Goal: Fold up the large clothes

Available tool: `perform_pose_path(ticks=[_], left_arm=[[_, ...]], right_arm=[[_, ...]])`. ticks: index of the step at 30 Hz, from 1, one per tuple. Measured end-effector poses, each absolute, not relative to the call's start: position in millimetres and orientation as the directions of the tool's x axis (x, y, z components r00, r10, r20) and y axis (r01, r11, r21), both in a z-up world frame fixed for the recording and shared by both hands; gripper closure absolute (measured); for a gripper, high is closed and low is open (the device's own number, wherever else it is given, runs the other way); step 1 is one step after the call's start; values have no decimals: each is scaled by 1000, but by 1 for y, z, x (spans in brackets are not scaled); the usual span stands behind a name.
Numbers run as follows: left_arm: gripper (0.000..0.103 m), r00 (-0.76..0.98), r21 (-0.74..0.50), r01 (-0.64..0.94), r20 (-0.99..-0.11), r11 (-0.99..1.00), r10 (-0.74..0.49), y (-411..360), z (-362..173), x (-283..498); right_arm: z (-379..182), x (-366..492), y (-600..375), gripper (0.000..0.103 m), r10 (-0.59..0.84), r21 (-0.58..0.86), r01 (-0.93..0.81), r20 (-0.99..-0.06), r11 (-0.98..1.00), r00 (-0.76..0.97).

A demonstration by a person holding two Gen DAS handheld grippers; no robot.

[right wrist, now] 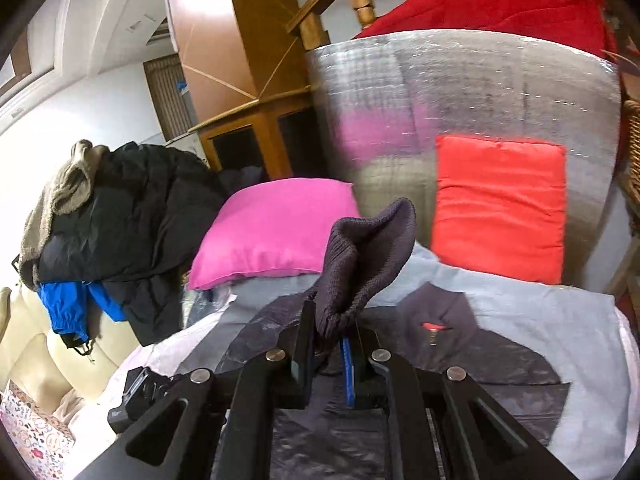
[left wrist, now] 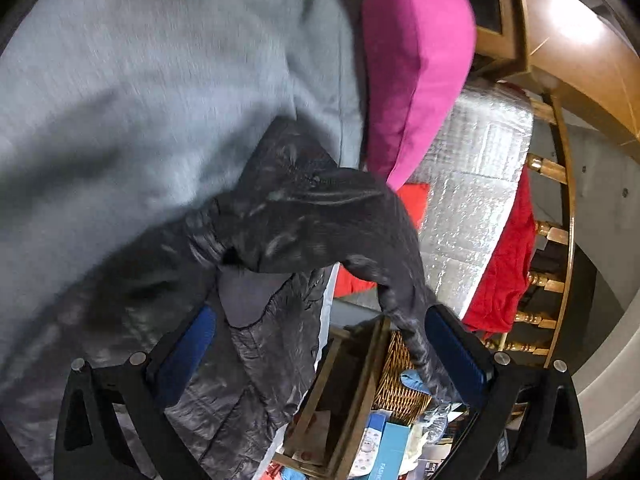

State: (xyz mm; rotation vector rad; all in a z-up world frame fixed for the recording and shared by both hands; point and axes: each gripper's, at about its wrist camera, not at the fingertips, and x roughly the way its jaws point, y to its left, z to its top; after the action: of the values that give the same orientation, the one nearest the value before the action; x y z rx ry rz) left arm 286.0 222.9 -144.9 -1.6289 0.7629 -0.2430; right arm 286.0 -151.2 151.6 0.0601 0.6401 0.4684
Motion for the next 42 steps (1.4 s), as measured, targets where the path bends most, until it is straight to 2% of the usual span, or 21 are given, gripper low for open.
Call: perform_pose_path(ticks=[7, 12, 13, 14, 15, 16, 18, 19, 20, 23, 26, 31, 34, 36, 39, 42], left_arm=[[0, 741, -929, -368, -263, -47, -618, 195, -153, 312], [3, 728, -918, -396, -310, -6, -611, 194, -159, 320], [15, 727, -919, -395, -318, 8, -608, 193, -160, 323], [35, 720, -918, -395, -328, 27, -612, 192, -162, 327], [48, 708, -918, -394, -338, 51, -620, 191, -161, 330], [68, 696, -917, -392, -349, 74, -628, 189, -161, 335], [78, 690, -916, -387, -367, 111, -624, 189, -160, 338], [86, 694, -916, -375, -377, 139, -613, 189, -156, 338], [88, 698, -919, -361, -378, 156, -608, 190, -153, 338], [88, 714, -930, -320, -362, 181, -599, 192, -147, 334], [89, 671, -892, -345, -452, 292, -588, 187, -150, 336], [88, 555, -795, -389, -606, 466, -570, 157, -169, 345], [88, 530, -777, -406, -629, 480, -569, 152, -179, 347], [88, 532, -768, -393, -638, 506, -556, 151, -175, 349], [90, 558, -763, -362, -638, 536, -531, 148, -162, 351], [90, 614, -786, -295, -591, 543, -523, 146, -150, 350]], right_arm=[[134, 294, -186, 91, 420, 207, -372, -575, 905, 702], [126, 297, -192, 91, 425, 206, -378, -574, 902, 700], [127, 297, -193, 91, 426, 208, -379, -572, 902, 700], [128, 297, -194, 91, 427, 207, -380, -570, 901, 702], [130, 297, -195, 91, 428, 204, -383, -567, 901, 704], [132, 296, -197, 91, 427, 200, -385, -562, 901, 708], [136, 293, -200, 91, 427, 196, -386, -552, 901, 716], [138, 291, -203, 91, 426, 195, -384, -546, 902, 722], [139, 289, -207, 91, 426, 195, -384, -538, 903, 728], [139, 279, -222, 91, 411, 182, -373, -516, 910, 752], [115, 272, -251, 91, 375, 185, -328, -521, 926, 767], [-1, 287, -314, 91, 241, 235, -105, -681, 966, 691], [-78, 294, -337, 91, 187, 225, -6, -794, 974, 579], [-101, 291, -341, 91, 193, 236, 9, -815, 972, 547], [-91, 292, -343, 91, 217, 262, -3, -791, 965, 572], [-44, 289, -342, 92, 251, 283, -60, -711, 957, 657]])
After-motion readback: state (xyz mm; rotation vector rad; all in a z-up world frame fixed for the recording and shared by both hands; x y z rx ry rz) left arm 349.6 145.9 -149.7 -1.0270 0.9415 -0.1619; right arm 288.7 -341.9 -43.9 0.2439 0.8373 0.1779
